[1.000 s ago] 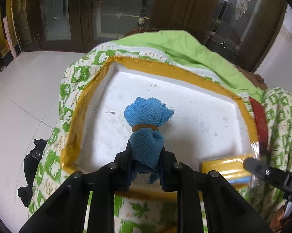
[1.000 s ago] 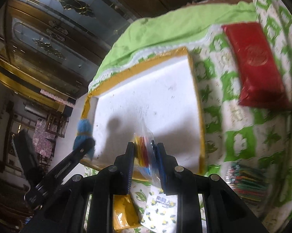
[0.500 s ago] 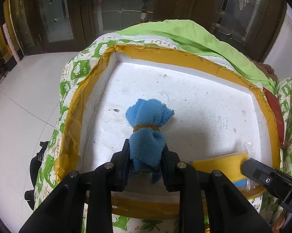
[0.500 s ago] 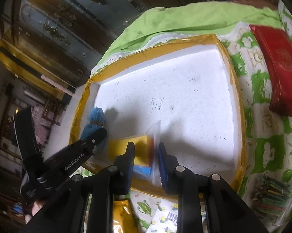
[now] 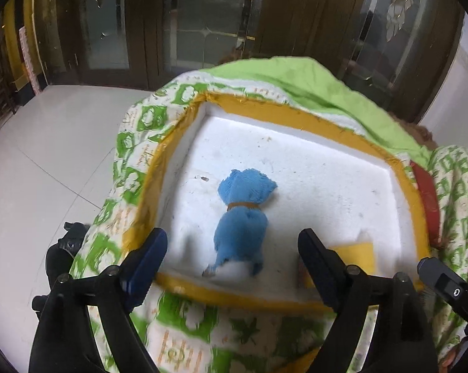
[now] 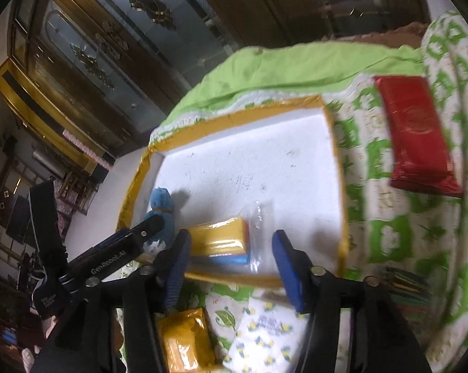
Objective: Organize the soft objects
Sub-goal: 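Open both grippers in the tray and withdraw them, then grasp the wet-wipe pack with the left gripper while the right grasps the green sachet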
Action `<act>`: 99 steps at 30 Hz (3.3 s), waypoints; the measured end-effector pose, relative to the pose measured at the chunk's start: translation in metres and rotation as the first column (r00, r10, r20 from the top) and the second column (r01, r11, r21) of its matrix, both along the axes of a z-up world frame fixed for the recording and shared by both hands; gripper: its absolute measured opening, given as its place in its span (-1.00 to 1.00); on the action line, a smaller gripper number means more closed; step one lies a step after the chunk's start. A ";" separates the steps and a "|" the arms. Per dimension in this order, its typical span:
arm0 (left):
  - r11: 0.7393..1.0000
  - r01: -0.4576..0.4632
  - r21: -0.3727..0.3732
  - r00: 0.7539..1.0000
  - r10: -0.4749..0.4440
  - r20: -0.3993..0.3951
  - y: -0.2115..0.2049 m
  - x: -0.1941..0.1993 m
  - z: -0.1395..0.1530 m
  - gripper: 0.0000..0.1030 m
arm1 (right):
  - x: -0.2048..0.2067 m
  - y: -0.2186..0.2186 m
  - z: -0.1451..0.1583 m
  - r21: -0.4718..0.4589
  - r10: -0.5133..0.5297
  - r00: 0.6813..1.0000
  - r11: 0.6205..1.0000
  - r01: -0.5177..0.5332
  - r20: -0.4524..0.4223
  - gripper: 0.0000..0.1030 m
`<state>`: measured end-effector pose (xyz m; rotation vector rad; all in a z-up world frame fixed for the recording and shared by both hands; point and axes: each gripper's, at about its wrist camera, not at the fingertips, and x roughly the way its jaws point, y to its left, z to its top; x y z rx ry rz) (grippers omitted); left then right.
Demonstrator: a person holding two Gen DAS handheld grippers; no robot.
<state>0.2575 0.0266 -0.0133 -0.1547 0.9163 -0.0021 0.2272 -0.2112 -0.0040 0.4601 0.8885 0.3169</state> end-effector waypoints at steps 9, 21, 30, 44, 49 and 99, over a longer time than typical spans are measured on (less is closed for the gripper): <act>0.989 -0.033 -0.142 0.997 0.043 0.068 0.009 -0.080 0.012 0.92 | -0.046 -0.013 0.015 -0.051 -0.029 0.996 0.998 0.033 0.084 0.80; 0.990 -0.072 -0.123 0.989 0.087 0.116 0.015 -0.174 0.004 0.93 | -0.097 -0.005 0.009 -0.083 0.048 0.995 0.996 -0.041 0.083 0.84; 0.999 -0.024 -0.047 0.987 0.031 0.157 0.001 -0.210 0.010 0.93 | -0.138 -0.016 0.003 -0.098 0.062 0.996 0.994 -0.055 0.065 0.86; 0.993 0.099 0.057 0.979 -0.108 0.174 -0.031 -0.247 0.010 0.93 | -0.170 -0.044 0.008 -0.122 0.037 0.996 0.992 -0.027 0.082 0.86; 0.987 0.139 0.081 0.975 -0.151 0.166 -0.043 -0.252 0.008 0.93 | -0.169 -0.050 0.008 -0.093 0.032 0.997 0.995 -0.025 0.067 0.86; 0.903 0.414 0.113 0.909 -0.417 -0.003 -0.078 -0.210 -0.019 0.29 | -0.156 -0.006 -0.036 -0.297 0.233 0.953 0.912 -0.284 -0.195 0.21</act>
